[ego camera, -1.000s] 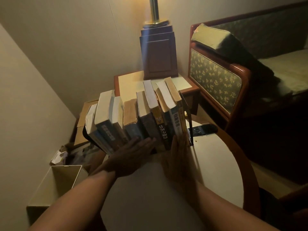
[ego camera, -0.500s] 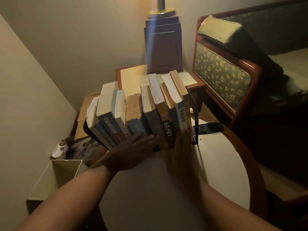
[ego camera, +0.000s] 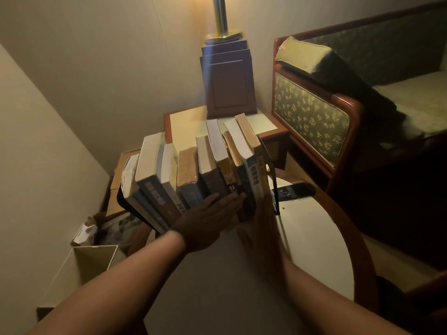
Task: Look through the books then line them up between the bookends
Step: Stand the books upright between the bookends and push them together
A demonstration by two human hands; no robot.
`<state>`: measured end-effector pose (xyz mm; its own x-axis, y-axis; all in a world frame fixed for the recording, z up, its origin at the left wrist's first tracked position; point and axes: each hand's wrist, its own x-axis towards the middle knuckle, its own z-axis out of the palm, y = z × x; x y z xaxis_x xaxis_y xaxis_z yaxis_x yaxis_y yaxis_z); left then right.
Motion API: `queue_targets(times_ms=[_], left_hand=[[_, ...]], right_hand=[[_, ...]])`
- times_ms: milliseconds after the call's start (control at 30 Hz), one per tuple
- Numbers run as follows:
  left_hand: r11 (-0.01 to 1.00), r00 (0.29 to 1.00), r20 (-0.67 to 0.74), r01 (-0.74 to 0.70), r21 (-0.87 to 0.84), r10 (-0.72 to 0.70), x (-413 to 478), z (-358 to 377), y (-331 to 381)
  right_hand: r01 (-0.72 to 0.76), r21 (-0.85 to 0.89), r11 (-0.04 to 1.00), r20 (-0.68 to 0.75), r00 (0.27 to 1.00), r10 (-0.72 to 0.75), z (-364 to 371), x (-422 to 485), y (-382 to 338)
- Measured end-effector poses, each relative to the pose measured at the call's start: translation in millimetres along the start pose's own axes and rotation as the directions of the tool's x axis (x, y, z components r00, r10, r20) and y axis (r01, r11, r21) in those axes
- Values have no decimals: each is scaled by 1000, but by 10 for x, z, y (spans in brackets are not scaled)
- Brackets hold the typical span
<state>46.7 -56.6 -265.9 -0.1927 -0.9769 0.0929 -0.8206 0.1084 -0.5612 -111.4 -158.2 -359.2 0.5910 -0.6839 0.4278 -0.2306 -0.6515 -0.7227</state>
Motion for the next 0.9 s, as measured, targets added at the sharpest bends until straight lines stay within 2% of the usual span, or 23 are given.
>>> queue_targets(times_ms=[33, 200, 333, 467, 567, 667, 767, 867, 900], left_hand=[[1000, 1000, 6, 2, 15, -2, 7, 0, -18], [1000, 1000, -3, -13, 14, 13, 1, 47, -35], [1000, 1000, 11, 9, 22, -9, -4, 124, -23], [999, 999, 24, 28, 17, -29, 6, 89, -3], [999, 998, 49, 47, -23, -46, 13, 46, 25], [996, 989, 129, 81, -34, -76, 23, -46, 58], [990, 972, 203, 133, -41, -122, 24, -130, 176], [952, 959, 164, 258, -167, -231, 27, -341, 328], [924, 946, 149, 315, -217, -288, -28, -396, 428]], right_hand=[[17, -19, 1000, -27, 999, -17, 29, 4, 32], [-37, -81, 996, 15, 999, 38, 49, -22, 3], [-30, -59, 998, 34, 999, 32, 65, 9, -32], [-19, -23, 1000, -11, 1000, 19, 55, 37, -18], [-37, 3, 999, 40, 999, 37, 8, 23, 19], [-97, -8, 995, 150, 984, 97, -123, 17, 45], [-113, 32, 993, 175, 979, 106, -245, -50, 5], [-226, 60, 972, 216, 954, 209, -393, -122, 70], [-220, 48, 974, 252, 947, 201, -433, -172, 126]])
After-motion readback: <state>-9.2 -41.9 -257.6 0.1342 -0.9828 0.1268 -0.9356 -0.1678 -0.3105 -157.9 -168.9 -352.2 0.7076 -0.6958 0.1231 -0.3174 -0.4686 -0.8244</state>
